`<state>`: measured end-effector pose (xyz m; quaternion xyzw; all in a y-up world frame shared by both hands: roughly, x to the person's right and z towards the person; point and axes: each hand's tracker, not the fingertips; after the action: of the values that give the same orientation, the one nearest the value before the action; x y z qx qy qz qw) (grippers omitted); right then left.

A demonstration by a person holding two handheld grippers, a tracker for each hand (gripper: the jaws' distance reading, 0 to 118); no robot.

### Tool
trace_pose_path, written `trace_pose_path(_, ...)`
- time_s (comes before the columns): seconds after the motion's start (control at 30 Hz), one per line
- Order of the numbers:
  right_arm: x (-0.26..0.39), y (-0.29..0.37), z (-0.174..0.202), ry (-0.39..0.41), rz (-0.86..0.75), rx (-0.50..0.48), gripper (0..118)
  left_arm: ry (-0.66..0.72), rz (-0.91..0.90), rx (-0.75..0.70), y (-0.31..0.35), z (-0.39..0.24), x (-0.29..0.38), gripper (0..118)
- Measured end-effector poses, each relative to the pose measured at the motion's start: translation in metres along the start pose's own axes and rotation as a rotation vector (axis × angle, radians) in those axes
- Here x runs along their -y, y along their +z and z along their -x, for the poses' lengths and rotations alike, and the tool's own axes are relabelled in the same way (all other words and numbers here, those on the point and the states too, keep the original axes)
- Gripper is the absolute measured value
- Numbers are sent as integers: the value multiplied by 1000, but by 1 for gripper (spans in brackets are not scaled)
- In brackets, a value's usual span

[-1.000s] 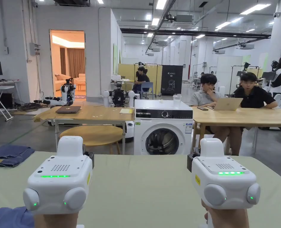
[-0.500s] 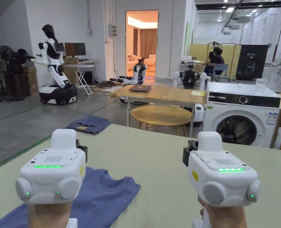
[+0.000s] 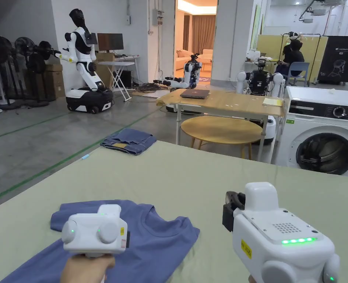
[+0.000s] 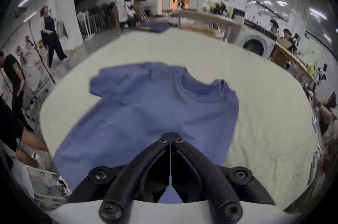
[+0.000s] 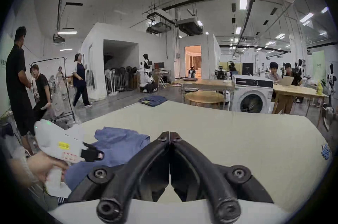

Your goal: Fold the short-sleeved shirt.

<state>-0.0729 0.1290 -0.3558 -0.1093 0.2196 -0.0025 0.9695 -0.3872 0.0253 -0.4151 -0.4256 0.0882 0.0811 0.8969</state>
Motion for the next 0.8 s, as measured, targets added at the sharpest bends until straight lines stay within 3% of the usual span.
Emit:
trace_pose_path(0.03, 3, -6, -1, -3, 11, -7, 0, 7, 20, -9, -18, -4, 0, 3)
trace_pose_path(0.13, 11, -21, 0, 15, 43, -6, 0, 51, 56, -48, -62, -13, -6, 87)
trace_pose_path(0.17, 14, -25, 1, 24, 50, -4, 0, 58, 64, -38, -71, -14, -4, 98)
trace_pose_path(0.4, 32, -43, 2, 43, 107, -14, 0, 58, 148, -45, -120, -22, 13, 101)
trace_pose_path(0.47, 33, -43, 1, 39, 113, -16, 0, 20, 134, -56, -114, -25, 16, 99)
trace_pose_path(0.5, 33, -41, -1, 37, 111, -13, 0, 21, 137, -57, -110, -25, 14, 84)
trace_pose_path(0.53, 33, -38, -2, 35, 109, -10, 0, 7, 125, -54, -105, -25, 13, 55)
trace_pose_path(0.57, 32, -35, -4, 31, 107, -10, 0, -32, 83, -75, -101, -26, 12, 15)
trace_pose_path(0.6, 30, -31, -7, 27, 104, -7, 0, -56, 56, -110, -98, -26, 11, 3)
trace_pose_path(0.8, 18, 1, -29, 4, 67, 31, 0, -45, 3, -33, -74, -28, 13, 3)
